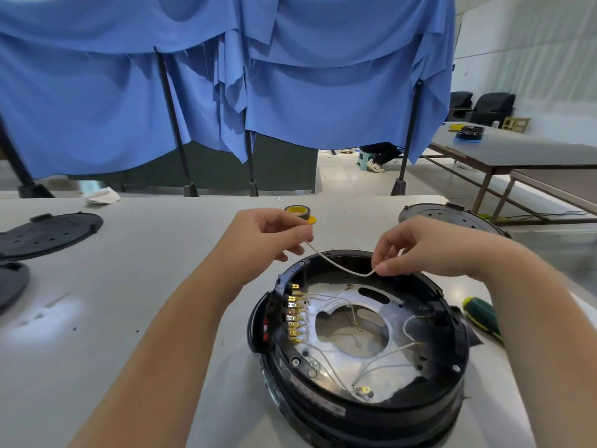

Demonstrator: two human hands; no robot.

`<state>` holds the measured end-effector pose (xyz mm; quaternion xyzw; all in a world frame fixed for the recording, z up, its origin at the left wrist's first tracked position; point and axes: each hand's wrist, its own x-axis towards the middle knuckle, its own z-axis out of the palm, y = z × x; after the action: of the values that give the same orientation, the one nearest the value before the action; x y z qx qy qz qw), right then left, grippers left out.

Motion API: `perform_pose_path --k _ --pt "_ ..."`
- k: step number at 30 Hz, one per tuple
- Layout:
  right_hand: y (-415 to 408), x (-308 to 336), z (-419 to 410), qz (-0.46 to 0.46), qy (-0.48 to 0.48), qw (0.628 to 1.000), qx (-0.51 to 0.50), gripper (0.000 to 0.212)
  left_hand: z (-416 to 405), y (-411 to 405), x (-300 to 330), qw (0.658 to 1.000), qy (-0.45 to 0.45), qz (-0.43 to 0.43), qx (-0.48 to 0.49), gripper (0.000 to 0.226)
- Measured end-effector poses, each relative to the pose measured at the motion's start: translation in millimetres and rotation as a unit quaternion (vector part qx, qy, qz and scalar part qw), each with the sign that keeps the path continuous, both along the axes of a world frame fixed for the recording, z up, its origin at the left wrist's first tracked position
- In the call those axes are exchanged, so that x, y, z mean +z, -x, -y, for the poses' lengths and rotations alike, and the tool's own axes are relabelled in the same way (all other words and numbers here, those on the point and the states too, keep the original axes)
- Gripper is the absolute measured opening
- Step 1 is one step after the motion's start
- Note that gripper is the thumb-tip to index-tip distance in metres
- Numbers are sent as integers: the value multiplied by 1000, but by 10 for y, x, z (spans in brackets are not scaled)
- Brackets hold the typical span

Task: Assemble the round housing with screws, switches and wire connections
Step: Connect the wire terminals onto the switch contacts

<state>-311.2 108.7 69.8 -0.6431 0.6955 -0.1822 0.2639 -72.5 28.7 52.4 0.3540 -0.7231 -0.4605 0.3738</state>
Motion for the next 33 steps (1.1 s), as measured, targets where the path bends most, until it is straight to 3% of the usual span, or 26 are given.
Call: perform_pose_path --k 9,13,16,29,33 --pt "-11 44 -43 -17 8 1000 -15 4 47 -104 28 997 -82 12 1 7" --pt "-148 77 -46 -66 124 989 -52 20 -4 -3 0 996 -80 35 -6 8" --pt "-411 82 -39 -16 184 983 -19 29 -49 74 -18 995 -90 40 -10 8" --pt "-726 -212 101 -6 194 981 -9 3 -40 106 -26 990 -81 118 3 15" --pt "-734 -322 144 22 174 985 -9 12 16 45 -12 984 -48 168 14 13"
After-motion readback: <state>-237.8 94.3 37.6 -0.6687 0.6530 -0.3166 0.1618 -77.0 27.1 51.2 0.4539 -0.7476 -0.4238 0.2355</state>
